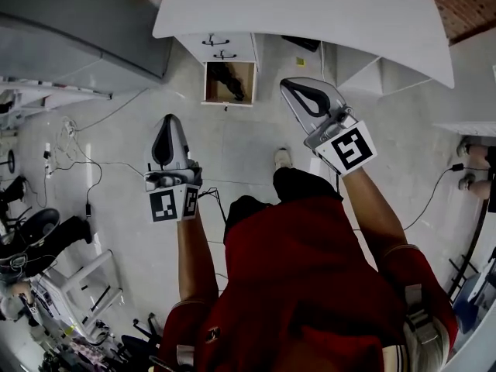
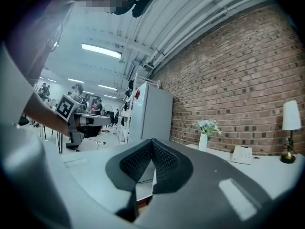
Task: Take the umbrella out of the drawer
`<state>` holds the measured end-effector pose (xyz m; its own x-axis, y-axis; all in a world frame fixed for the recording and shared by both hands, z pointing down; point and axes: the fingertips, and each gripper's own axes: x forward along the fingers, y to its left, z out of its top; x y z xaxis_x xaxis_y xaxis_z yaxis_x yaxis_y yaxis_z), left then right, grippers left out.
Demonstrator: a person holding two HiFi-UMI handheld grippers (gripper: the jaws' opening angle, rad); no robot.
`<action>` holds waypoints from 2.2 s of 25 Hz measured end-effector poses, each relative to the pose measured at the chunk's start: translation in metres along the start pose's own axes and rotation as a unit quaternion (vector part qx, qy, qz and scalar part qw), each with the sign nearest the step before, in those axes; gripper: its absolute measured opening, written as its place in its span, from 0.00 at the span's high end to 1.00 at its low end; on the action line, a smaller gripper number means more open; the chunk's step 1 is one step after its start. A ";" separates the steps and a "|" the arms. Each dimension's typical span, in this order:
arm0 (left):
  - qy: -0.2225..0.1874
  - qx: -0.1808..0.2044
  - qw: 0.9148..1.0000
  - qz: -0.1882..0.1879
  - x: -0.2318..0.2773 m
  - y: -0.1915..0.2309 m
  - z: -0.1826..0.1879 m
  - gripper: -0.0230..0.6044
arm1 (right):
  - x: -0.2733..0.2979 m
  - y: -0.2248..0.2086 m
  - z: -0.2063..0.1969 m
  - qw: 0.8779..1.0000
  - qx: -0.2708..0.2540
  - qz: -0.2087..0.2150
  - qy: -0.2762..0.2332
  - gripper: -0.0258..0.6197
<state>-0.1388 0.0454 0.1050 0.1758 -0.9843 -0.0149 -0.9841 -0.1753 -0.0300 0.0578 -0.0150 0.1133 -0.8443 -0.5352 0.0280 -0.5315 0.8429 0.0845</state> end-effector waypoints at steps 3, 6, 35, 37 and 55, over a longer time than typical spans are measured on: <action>0.008 -0.002 1.000 0.014 0.018 -0.002 -0.007 0.96 | 0.010 -0.018 -0.008 1.000 0.005 0.014 -0.001 0.94; 0.022 -0.001 1.000 0.019 0.032 -0.001 -0.019 0.96 | 0.021 -0.028 -0.019 1.000 0.008 0.021 0.001 0.94; 0.091 -0.043 0.995 0.021 0.128 0.087 -0.315 0.94 | 0.142 -0.033 -0.263 0.997 -0.020 0.024 0.066 0.94; 0.093 -0.049 0.994 0.021 0.135 0.092 -0.340 0.93 | 0.148 -0.035 -0.287 0.997 -0.020 0.022 0.072 0.94; 0.147 -0.099 0.984 0.026 0.196 0.123 -0.556 0.67 | 0.203 -0.067 -0.454 0.997 -0.049 -0.002 0.066 0.94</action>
<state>-0.2400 -0.1805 0.6541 0.1376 -0.9504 0.2789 -0.9826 -0.0955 0.1594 -0.0462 -0.2059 0.5650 -0.8220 -0.5474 0.1573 -0.5208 0.8342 0.1815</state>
